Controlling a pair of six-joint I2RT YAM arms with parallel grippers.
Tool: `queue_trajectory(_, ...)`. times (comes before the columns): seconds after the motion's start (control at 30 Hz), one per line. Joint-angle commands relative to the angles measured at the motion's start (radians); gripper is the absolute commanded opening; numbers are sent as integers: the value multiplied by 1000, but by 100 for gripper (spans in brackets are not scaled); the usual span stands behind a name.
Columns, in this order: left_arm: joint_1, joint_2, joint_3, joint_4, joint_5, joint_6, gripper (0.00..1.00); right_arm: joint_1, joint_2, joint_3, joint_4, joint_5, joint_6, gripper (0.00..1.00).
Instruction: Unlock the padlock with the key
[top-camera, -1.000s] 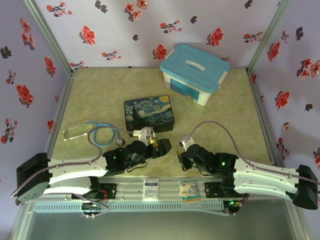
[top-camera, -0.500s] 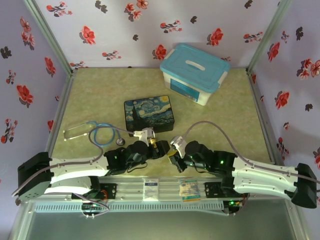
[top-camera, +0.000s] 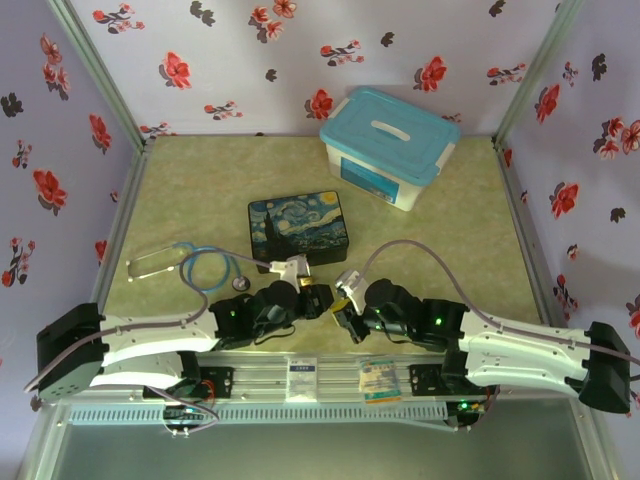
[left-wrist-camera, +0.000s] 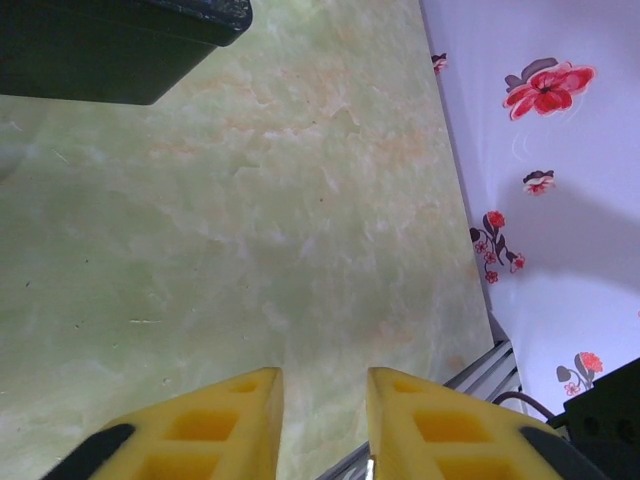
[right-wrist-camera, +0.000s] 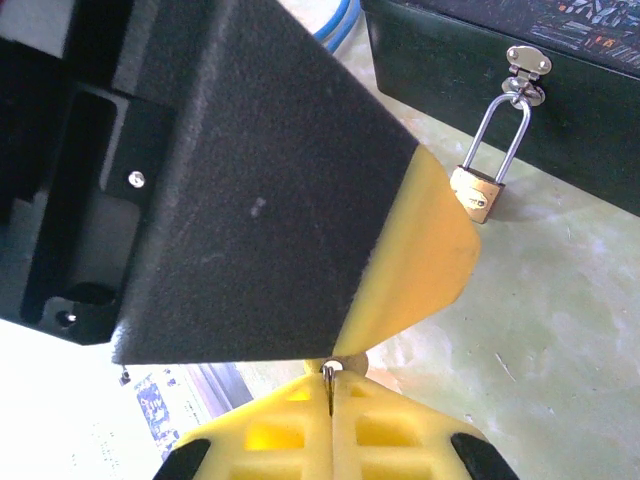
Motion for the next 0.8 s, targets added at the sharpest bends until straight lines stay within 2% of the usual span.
queue_trajectory(0.0,6,23,34,-30,18,33,18,-3,-15,8,20,14,-4,0)
queue_trajectory(0.07,5,35,39,-24,27,34,14,-3,-17,4,21,18,-2,0)
queue_trajectory(0.13,5,47,47,-21,38,39,2,-3,-19,0,21,32,3,0)
queue_trajectory(0.2,6,51,49,-16,41,42,0,-3,-21,-4,19,61,16,0)
queue_trajectory(0.23,5,49,48,-8,43,46,0,-3,-24,-6,21,73,26,9)
queue_trajectory(0.27,6,46,43,2,42,46,0,-3,-27,-10,24,86,36,31)
queue_trajectory(0.3,6,42,36,17,38,46,0,-4,-32,-11,26,103,49,58)
queue_trajectory(0.33,6,34,26,29,28,45,0,-4,-39,-9,23,122,64,76)
queue_trajectory(0.43,15,-2,-2,53,-3,53,0,-23,-83,1,2,127,86,98)
queue_trajectory(0.6,52,-70,-76,209,-10,95,0,-135,-136,-23,95,-44,173,99)
queue_trajectory(0.7,73,-113,-106,281,-5,126,0,-229,-138,-58,261,-211,260,99)
queue_trajectory(0.77,79,-139,-106,292,3,161,0,-265,-133,-86,393,-276,316,99)
